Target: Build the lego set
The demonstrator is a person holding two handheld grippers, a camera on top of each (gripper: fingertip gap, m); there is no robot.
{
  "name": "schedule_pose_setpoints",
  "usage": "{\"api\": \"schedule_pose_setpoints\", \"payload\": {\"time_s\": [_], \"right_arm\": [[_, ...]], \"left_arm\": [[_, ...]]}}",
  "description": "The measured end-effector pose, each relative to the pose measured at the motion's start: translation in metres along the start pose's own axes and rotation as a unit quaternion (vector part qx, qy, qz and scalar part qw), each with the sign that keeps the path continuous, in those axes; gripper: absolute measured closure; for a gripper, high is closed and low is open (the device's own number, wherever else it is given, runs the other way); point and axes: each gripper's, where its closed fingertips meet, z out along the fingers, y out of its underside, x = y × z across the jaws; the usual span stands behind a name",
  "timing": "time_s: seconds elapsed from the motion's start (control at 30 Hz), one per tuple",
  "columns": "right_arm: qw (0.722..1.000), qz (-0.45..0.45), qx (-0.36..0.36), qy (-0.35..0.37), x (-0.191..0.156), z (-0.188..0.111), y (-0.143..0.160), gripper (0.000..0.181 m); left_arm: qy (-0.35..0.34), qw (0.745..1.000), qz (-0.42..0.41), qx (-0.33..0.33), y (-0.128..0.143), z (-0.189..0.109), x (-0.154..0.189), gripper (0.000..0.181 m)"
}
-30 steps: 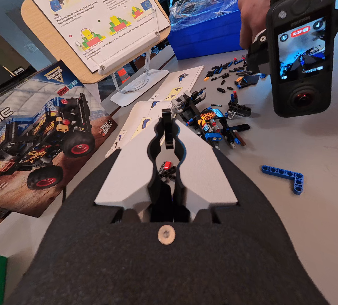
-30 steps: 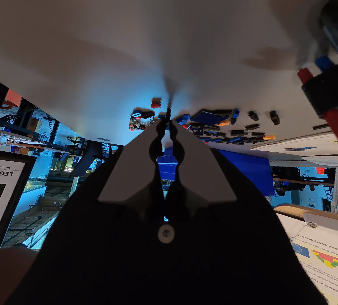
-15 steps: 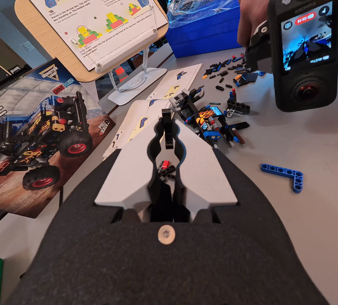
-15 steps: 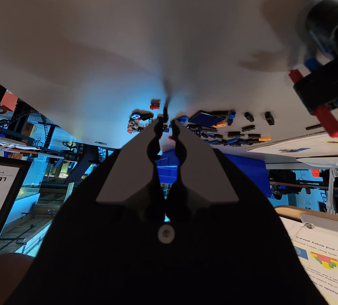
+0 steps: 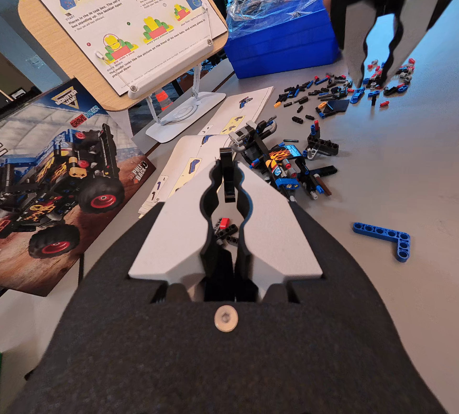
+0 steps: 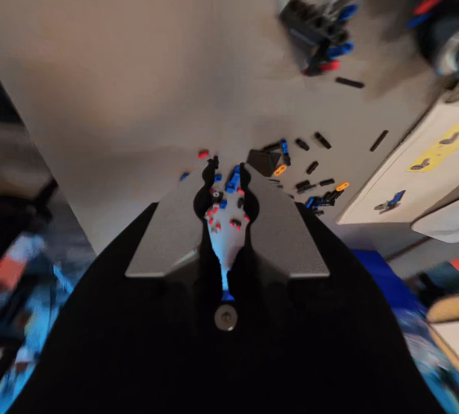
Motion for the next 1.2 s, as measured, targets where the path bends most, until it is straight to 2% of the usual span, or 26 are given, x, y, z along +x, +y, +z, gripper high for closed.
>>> {"api": "schedule_pose_setpoints", "payload": {"time_s": [0.07,0.17,0.27,0.33,0.57,1.2], "right_arm": [[0.994,0.042,0.096,0.012,0.002,-0.005,0.002,0.159],[0.964,0.097,0.247,-0.001,-0.007,-0.003,0.004,0.160],[0.934,0.160,0.320,0.001,-0.005,0.008,0.013,0.161],[0.930,0.167,0.326,0.009,-0.006,0.017,0.016,0.161],[0.949,0.143,0.280,0.008,-0.011,0.038,0.013,0.160],[0.962,0.117,0.247,-0.004,-0.011,0.040,0.015,0.177]], "left_arm": [[-0.001,1.000,-0.004,0.001,0.000,0.000,-0.001,0.176],[0.000,1.000,-0.007,0.000,0.000,0.000,-0.002,0.175],[0.001,1.000,-0.006,-0.001,0.001,0.001,0.000,0.175],[0.002,1.000,-0.004,-0.002,0.001,0.001,0.000,0.176],[-0.005,1.000,-0.006,0.006,-0.002,-0.002,-0.004,0.176],[-0.003,1.000,-0.006,-0.001,0.001,0.000,-0.003,0.175]]}}
